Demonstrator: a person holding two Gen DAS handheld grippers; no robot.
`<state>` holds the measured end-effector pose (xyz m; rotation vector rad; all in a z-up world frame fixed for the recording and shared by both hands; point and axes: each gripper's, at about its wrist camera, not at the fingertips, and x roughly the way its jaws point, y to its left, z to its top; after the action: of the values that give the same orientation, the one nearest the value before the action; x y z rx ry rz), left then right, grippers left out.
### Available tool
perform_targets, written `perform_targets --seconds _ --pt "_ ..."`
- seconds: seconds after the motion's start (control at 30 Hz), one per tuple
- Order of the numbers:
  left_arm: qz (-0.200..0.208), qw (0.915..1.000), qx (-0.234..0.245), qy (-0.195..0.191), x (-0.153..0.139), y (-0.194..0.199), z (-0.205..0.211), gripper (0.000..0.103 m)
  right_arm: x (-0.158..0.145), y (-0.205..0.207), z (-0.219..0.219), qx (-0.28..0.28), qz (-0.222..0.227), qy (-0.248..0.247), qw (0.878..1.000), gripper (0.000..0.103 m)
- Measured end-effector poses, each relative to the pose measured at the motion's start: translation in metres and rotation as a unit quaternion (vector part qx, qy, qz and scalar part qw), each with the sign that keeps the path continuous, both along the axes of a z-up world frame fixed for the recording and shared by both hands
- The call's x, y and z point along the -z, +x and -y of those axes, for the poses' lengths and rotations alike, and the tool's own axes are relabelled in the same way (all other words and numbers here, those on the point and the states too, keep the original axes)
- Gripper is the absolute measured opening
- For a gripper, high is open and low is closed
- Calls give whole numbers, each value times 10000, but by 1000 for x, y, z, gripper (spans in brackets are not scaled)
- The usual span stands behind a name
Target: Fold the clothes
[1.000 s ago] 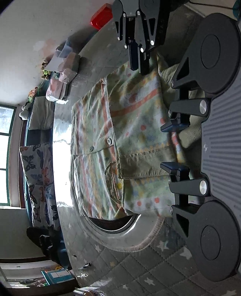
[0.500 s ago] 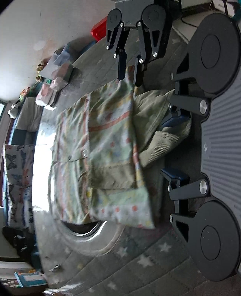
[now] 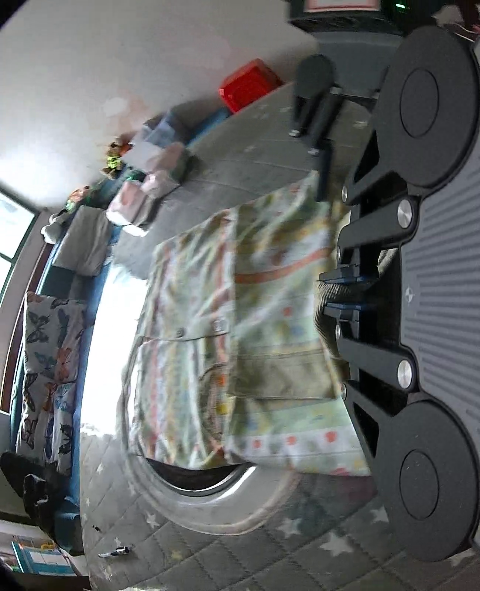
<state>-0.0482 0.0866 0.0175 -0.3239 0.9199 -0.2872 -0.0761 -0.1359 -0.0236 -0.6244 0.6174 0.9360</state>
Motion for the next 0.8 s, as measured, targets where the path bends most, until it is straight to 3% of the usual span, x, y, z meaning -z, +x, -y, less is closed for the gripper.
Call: perform_targets --seconds 0.13,0.23,0.33,0.4,0.53,0.8 --pt "-1 9999 -59 -124 -1 17 -5 11 0 8 -7 4 -84 227 9997 48" --pt "-49 9998 -77 -172 1 25 -8 11 0 18 -12 88 -258 453 9986 45" --pt "-45 9999 -28 -117 3 24 -11 12 -5 32 -13 273 -543 740 9954 26" --pt "24 10000 -12 -31 1 18 -14 14 -9 44 -13 443 -804 948 9913 21" --pt "348 9988 -3 355 -7 -4 -24 42 -17 64 -7 770 -1072 1224 9837 17" --pt "746 9873 38 1403 3 -34 -29 47 -23 71 -3 941 -1093 1343 9804 16"
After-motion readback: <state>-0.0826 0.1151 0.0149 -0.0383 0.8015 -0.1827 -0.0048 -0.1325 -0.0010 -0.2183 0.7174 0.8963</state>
